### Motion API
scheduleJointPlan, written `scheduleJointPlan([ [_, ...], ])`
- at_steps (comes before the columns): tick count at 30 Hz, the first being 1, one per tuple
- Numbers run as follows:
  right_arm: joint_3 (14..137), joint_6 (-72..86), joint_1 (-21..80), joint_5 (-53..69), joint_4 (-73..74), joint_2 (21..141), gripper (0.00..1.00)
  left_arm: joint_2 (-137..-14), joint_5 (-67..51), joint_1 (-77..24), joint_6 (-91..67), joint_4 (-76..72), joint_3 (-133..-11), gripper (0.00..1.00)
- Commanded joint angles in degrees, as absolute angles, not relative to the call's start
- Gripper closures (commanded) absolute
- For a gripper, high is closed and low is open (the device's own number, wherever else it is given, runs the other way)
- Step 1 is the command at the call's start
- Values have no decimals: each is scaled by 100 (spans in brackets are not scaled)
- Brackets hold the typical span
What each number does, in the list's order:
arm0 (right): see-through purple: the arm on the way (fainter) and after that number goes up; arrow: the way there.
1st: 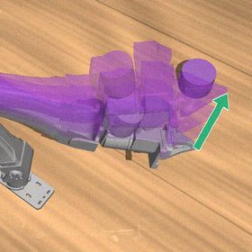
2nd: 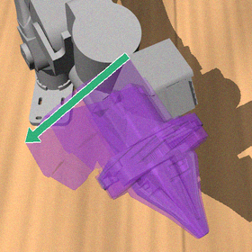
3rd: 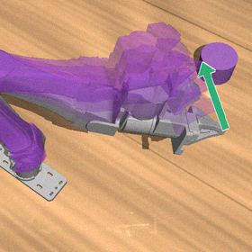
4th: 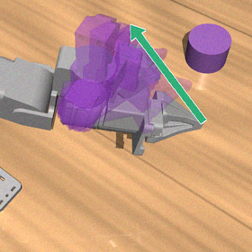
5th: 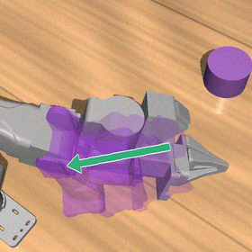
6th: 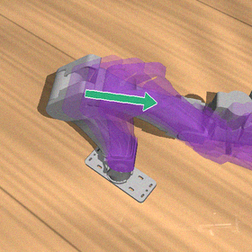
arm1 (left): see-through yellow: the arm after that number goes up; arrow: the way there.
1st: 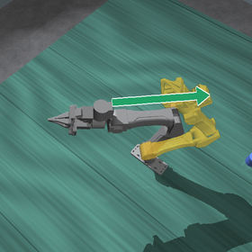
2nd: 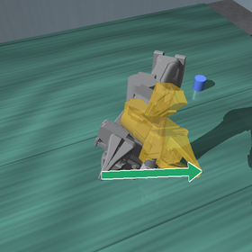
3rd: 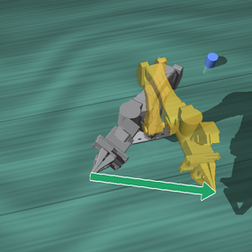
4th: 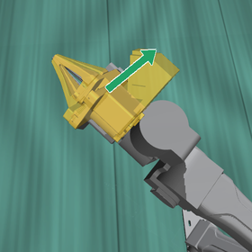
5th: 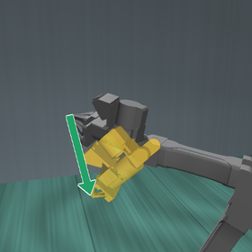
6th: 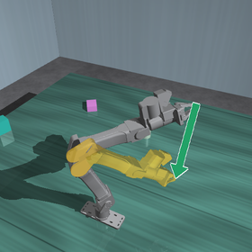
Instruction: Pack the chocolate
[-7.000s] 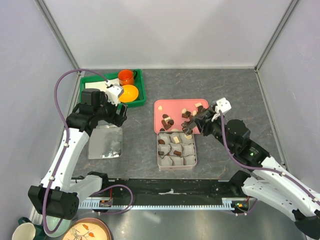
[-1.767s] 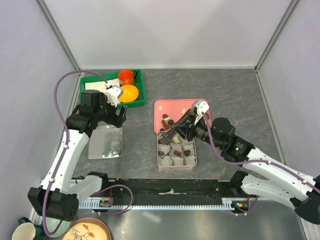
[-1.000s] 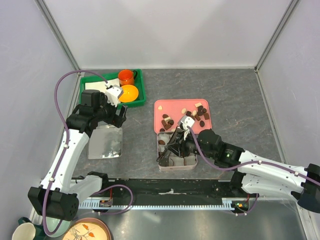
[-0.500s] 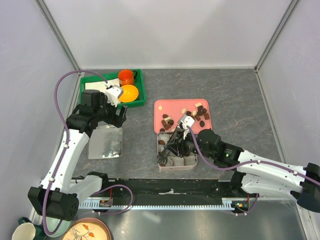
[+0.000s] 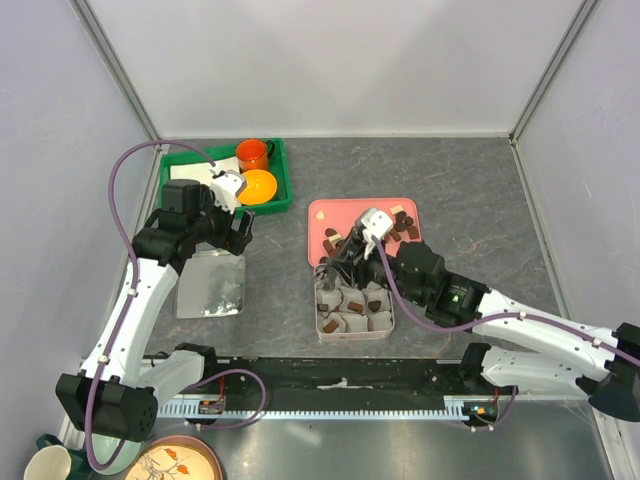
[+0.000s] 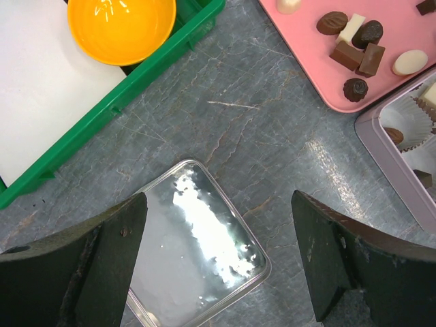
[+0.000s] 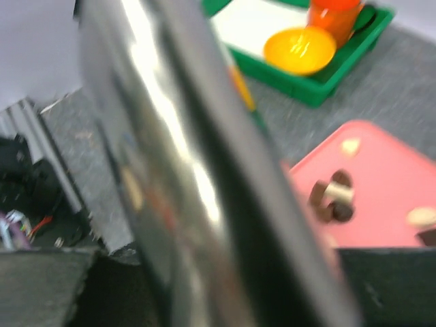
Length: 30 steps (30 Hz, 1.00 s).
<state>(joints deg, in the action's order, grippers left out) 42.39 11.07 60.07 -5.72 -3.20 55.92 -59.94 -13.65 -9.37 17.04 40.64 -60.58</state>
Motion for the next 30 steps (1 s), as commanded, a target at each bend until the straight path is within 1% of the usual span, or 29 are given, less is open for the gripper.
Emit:
scheduleJointPlan([
  [1,5157,475,5575,-1020,-624,6072,67,-5880,-1433,-914,1846,4052,-6161,6],
  [4,5475,422,5029,-748,-913,6704,71,-5862,-1433,-914,1846,4043,-6144,6],
  [6,5702,440,4669,-642,-1195,7021,76,-5862,-1424,-914,1854,4052,-6126,6],
  [8,5879,300,4518,-598,-1396,7531,78,-5862,-1433,-914,1854,4043,-6126,6],
  [16,6793,150,4131,-510,-1950,9173,78,-5906,-1433,-914,1881,3973,-6108,6],
  [19,7039,158,4043,-553,-2074,9622,76,-5906,-1415,-914,1907,3955,-6091,6],
  [23,7233,158,3973,-694,-2223,9984,61,-5915,-1362,-914,1977,3946,-6056,6],
  [26,7347,123,3955,-773,-2250,10195,54,-5924,-1354,-914,2004,3938,-6047,6],
  [30,7400,132,3938,-791,-2259,10380,53,-5941,-1354,-914,2013,3920,-6056,6],
])
